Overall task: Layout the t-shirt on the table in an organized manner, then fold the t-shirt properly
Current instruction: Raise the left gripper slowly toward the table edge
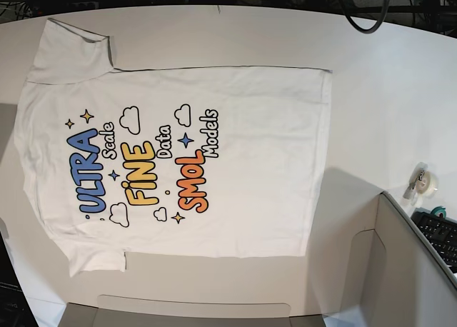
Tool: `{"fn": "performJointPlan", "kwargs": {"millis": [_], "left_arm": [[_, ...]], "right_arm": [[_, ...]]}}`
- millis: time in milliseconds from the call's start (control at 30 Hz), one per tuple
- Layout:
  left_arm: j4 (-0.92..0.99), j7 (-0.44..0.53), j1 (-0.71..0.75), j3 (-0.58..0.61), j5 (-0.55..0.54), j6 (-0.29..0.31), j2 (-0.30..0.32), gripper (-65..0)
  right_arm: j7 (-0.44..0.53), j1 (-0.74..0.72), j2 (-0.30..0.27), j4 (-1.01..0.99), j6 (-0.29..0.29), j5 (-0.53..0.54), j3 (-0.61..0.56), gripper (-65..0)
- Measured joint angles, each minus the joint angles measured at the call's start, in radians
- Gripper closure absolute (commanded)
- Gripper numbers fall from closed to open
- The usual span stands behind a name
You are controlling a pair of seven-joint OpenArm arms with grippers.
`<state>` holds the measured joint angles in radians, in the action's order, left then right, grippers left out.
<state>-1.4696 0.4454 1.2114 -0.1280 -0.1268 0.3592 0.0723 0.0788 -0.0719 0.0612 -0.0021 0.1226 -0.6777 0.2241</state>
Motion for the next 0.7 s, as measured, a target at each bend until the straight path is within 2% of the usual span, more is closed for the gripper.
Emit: {"fn": "performJointPlan", "kwargs": {"millis": [167,333,700], "left_arm": [[-0.008,0.001,0.002,0.000,0.003,0.000,0.000,0.0],[-0.037,0.085,0.049,0.001,0.003,0.003,-0.002,0.0],[-0.057,0.097,0.061,0.001,0.003,0.004,-0.006,0.0]], "right_arm": [[0.000,0.000,0.000,0.000,0.000,0.000,0.000,0.0],[0.000,0.000,0.000,0.000,0.000,0.000,0.000,0.0],[0.000,0.000,0.000,0.000,0.000,0.000,0.000,0.0]]}}
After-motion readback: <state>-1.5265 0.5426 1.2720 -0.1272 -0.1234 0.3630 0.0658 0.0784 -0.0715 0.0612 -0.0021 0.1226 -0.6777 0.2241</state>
